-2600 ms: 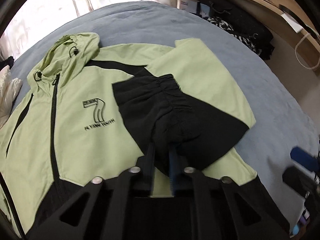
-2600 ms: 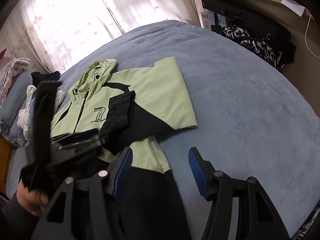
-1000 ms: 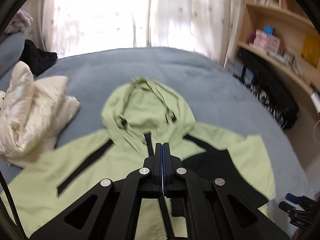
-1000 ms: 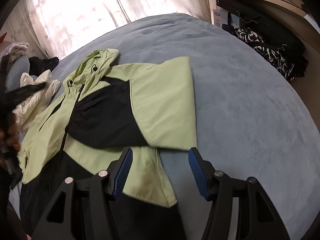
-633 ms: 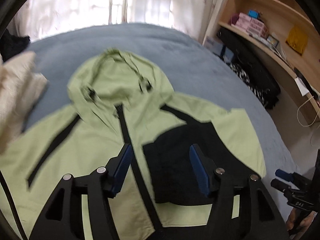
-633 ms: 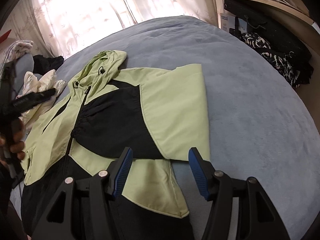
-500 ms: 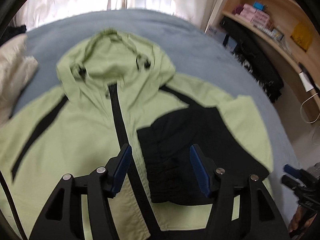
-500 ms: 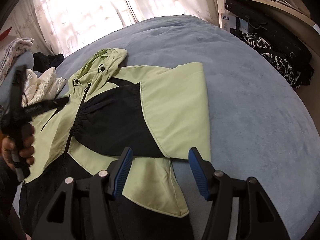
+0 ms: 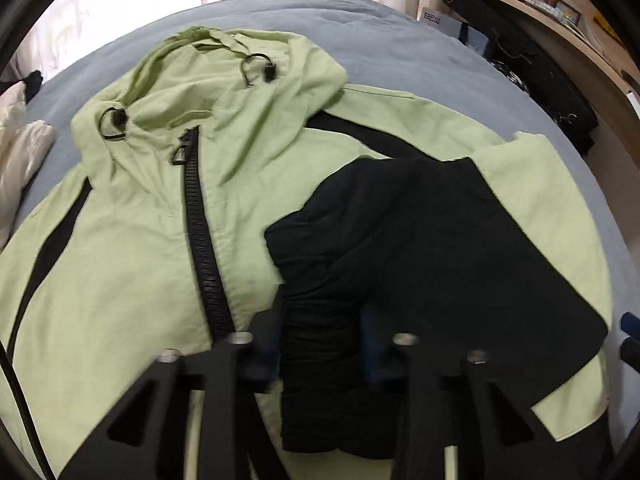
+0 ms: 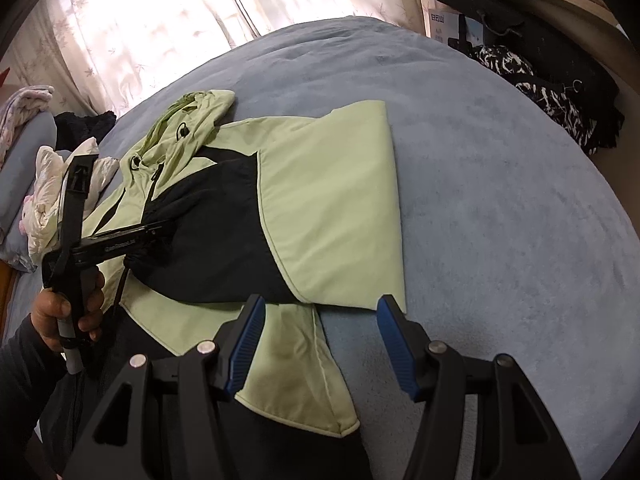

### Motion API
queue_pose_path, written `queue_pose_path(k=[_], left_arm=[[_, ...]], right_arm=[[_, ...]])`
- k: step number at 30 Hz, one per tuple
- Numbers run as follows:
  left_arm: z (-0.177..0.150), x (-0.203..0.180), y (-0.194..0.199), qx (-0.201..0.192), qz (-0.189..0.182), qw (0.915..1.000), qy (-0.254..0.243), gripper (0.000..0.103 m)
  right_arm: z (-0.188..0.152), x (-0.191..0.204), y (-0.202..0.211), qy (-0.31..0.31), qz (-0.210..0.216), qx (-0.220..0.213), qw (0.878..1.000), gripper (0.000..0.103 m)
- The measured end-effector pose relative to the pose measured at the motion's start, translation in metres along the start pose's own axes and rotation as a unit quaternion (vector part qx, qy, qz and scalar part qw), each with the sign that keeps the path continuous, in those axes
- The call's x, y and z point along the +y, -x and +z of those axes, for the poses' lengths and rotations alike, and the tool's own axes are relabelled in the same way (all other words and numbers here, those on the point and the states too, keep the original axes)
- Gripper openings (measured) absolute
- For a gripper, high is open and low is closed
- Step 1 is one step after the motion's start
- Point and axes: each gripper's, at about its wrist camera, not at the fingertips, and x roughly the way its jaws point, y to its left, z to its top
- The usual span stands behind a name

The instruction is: Fold large clothes

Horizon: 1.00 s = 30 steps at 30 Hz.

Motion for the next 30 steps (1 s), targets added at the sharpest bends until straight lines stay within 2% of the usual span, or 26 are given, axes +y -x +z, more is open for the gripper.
queue_pose_path(k=[4, 8, 11, 14, 17, 20, 23, 27, 30], left_arm=[[0.008, -0.002, 0.022, -0.013, 0.015, 0.9996, 0.022, 0.02], [0.019, 0.011, 0.083, -0.077, 0.014, 0.9966, 0.026, 0.02], [0.026, 0.04, 0.14, -0.128, 0.036, 0.9904, 0.037, 0.02], [0.021, 0.075, 0.166, -0.139, 0.061, 0.9873, 0.047, 0.021], [0.008, 0.107, 0.157, -0.104, 0.084, 0.9897, 0.051, 0.022], [-0.017, 0.136, 0.119, -0.035, 0.08, 0.9941, 0.065, 0.027], [-0.039, 0.155, 0.079, 0.015, 0.073, 0.9922, 0.1, 0.035], [-0.053, 0.167, 0.062, 0.015, 0.044, 0.9871, 0.153, 0.045], [-0.049, 0.169, 0.06, 0.005, 0.035, 0.9864, 0.16, 0.051]], right_arm=[[0.0, 0.0, -0.002, -0.005, 0.003, 0.003, 1.0, 0.058], [0.002, -0.001, 0.001, -0.002, 0.004, 0.0, 1.0, 0.058], [0.005, -0.001, 0.002, 0.0, 0.003, -0.003, 1.0, 0.058], [0.009, 0.0, -0.002, -0.003, 0.006, 0.0, 1.0, 0.058], [0.014, 0.002, -0.011, -0.005, 0.015, 0.009, 1.0, 0.058], [0.024, 0.005, -0.025, -0.01, 0.024, 0.023, 0.999, 0.058], [0.04, 0.007, -0.04, -0.019, 0.036, 0.035, 0.999, 0.058], [0.074, 0.006, -0.065, -0.041, 0.049, 0.045, 0.997, 0.058], [0.102, 0.004, -0.094, -0.059, 0.043, 0.054, 0.996, 0.058]])
